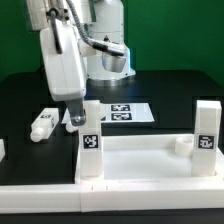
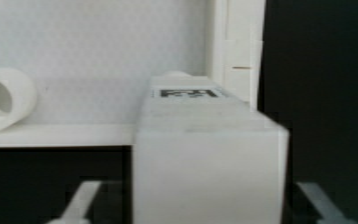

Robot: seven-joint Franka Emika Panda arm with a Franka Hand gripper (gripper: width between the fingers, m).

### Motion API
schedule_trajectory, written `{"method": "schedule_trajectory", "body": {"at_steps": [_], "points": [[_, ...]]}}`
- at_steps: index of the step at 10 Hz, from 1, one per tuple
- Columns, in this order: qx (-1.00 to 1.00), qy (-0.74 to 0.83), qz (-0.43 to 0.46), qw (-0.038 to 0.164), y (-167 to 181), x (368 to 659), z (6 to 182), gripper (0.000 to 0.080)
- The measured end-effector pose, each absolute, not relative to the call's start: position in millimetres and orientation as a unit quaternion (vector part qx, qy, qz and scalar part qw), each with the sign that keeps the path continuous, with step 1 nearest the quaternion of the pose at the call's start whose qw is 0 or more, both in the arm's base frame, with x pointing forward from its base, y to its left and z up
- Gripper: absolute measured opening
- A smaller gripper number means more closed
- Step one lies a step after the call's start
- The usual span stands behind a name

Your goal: Assemble desk

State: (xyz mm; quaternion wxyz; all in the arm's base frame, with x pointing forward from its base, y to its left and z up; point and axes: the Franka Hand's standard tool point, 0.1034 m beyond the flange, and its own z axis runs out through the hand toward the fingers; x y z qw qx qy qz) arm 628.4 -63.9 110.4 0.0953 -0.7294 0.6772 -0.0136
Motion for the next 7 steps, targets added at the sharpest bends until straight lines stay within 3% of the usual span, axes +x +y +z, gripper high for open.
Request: {"method": "schedule_trajectory", "body": {"at_steps": [1, 2, 7], "points": [[-0.763, 0.640, -0.019, 0.089, -59, 629, 110.3, 0.0488], [-0.846, 0.525, -0.035, 0.084, -57, 632, 112.1, 0.0602], [-0.955, 0.284, -0.049, 0.068, -50, 634, 112.8, 0.0649]]}}
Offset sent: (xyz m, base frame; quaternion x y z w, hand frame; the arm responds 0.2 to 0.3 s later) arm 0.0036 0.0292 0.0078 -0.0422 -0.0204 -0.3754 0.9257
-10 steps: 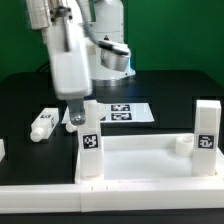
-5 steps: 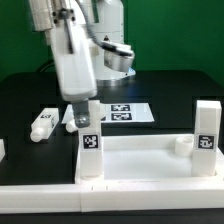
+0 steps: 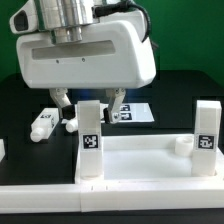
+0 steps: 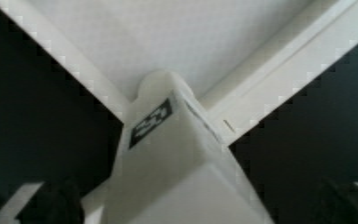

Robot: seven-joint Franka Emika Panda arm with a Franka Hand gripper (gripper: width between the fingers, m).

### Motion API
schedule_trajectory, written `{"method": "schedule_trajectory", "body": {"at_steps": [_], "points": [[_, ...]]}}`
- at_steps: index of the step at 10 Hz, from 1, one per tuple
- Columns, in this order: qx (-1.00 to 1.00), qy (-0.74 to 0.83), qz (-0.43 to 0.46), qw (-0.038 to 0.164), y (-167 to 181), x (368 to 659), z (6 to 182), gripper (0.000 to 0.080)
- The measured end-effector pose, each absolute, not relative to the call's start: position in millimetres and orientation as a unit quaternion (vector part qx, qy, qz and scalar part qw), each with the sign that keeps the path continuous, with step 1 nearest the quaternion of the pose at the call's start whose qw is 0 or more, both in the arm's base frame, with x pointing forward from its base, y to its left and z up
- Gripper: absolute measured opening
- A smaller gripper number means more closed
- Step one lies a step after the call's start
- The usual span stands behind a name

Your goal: Assemble desk

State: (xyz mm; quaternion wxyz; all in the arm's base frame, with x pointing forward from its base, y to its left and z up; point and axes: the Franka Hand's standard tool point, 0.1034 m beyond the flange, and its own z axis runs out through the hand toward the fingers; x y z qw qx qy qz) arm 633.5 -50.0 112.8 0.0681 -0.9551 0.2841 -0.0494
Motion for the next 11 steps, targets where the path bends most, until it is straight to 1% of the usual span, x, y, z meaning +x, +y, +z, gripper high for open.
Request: {"method": "schedule_trajectory", "body": {"at_steps": [1, 2, 3, 5, 6, 8, 10, 11], "points": [[-0.982, 0.173, -0.056, 0.046, -46.4, 634.0, 112.9, 0.0649], [-0.993, 0.099, -0.052, 0.043, -45.6, 632.4, 112.0, 0.0649], [-0.991, 0.114, -0.052, 0.045, -45.9, 632.3, 111.9, 0.0649], [-0.990, 0.122, -0.051, 0.045, -46.0, 632.1, 111.6, 0.0389], [-0.988, 0.137, -0.050, 0.044, -48.9, 631.2, 111.0, 0.0291], [-0.963, 0.262, -0.045, 0.049, -51.4, 631.8, 111.9, 0.0290], [-0.888, 0.455, -0.029, 0.055, -48.2, 629.7, 110.1, 0.0290], [-0.828, 0.557, -0.014, 0.064, -42.8, 629.4, 108.7, 0.0290]]}}
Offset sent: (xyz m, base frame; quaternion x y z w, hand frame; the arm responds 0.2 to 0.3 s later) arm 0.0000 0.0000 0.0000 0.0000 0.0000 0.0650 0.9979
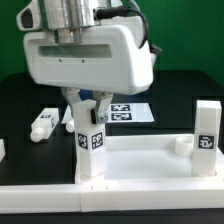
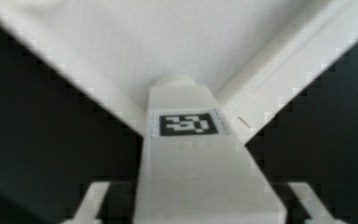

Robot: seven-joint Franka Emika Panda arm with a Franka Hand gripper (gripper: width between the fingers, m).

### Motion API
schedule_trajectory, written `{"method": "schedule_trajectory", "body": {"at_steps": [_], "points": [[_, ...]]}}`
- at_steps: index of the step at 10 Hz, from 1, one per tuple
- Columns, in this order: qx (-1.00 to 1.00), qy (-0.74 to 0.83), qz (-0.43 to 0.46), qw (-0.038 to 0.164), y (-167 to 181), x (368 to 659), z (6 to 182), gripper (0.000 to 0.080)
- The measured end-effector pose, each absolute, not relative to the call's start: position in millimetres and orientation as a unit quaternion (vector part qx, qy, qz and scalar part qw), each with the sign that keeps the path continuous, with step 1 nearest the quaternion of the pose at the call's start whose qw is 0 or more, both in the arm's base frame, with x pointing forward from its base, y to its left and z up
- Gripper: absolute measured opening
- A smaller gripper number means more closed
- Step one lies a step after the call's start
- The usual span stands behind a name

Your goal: Assemble desk

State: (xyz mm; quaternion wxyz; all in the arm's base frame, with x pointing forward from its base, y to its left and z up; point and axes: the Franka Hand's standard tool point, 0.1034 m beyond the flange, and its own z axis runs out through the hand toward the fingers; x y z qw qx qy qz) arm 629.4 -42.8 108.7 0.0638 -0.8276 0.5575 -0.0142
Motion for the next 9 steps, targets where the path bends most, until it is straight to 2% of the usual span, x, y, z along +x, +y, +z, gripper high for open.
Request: {"method": "schedule_trajectory", "body": {"at_steps": [2, 4, 5, 6, 7, 8, 9], "points": [[-0.733, 0.673, 0.006, 0.097, -49.3, 630.6, 107.8, 0.0290], [-0.728, 0.679, 0.009, 0.097, -46.3, 630.3, 107.5, 0.0290], [-0.765, 0.637, 0.003, 0.097, -47.2, 629.8, 106.8, 0.0367], [-0.813, 0.574, -0.005, 0.096, -49.2, 629.1, 106.2, 0.0367], [-0.861, 0.499, -0.014, 0.096, -50.3, 629.7, 107.0, 0.0572], [-0.896, 0.433, -0.021, 0.095, -49.6, 629.9, 107.2, 0.0628], [-0.896, 0.433, -0.021, 0.095, -49.4, 629.6, 106.4, 0.0644]]}}
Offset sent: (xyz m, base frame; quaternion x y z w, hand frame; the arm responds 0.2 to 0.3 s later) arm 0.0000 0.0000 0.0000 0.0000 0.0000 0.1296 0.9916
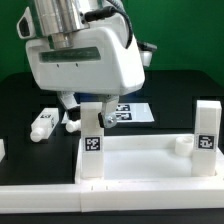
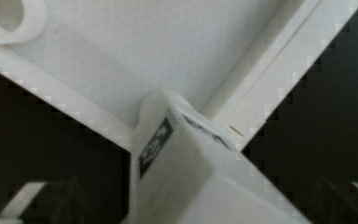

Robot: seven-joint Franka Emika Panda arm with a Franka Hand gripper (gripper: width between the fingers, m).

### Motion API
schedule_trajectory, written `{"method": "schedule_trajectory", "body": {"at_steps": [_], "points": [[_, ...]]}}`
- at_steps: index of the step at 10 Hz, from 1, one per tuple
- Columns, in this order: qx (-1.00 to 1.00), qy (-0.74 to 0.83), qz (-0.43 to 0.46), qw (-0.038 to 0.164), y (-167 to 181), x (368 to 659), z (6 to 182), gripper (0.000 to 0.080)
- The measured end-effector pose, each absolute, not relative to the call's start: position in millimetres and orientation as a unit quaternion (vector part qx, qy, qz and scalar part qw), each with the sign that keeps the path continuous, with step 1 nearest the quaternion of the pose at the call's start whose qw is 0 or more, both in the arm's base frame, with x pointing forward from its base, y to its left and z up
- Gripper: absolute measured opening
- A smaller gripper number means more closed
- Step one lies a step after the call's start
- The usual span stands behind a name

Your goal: Assemble desk

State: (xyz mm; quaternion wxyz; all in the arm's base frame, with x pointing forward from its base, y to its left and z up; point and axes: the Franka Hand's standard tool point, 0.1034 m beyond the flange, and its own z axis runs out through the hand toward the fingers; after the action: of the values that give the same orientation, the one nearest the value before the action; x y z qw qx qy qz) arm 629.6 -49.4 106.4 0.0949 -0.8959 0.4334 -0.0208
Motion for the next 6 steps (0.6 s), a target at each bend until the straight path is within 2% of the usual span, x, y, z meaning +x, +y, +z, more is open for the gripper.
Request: {"method": "schedule_trajectory", "body": {"at_steps": [3, 5, 6], "points": [[-0.946, 0.309, -0.033, 0.090, -50.0, 629.4, 106.2, 0.0649], [-0.991, 0.114, -0.044, 0.050, -49.5, 630.3, 107.6, 0.0649], [-0.990, 0.122, -0.043, 0.053, -49.4, 630.3, 107.2, 0.0649]]}}
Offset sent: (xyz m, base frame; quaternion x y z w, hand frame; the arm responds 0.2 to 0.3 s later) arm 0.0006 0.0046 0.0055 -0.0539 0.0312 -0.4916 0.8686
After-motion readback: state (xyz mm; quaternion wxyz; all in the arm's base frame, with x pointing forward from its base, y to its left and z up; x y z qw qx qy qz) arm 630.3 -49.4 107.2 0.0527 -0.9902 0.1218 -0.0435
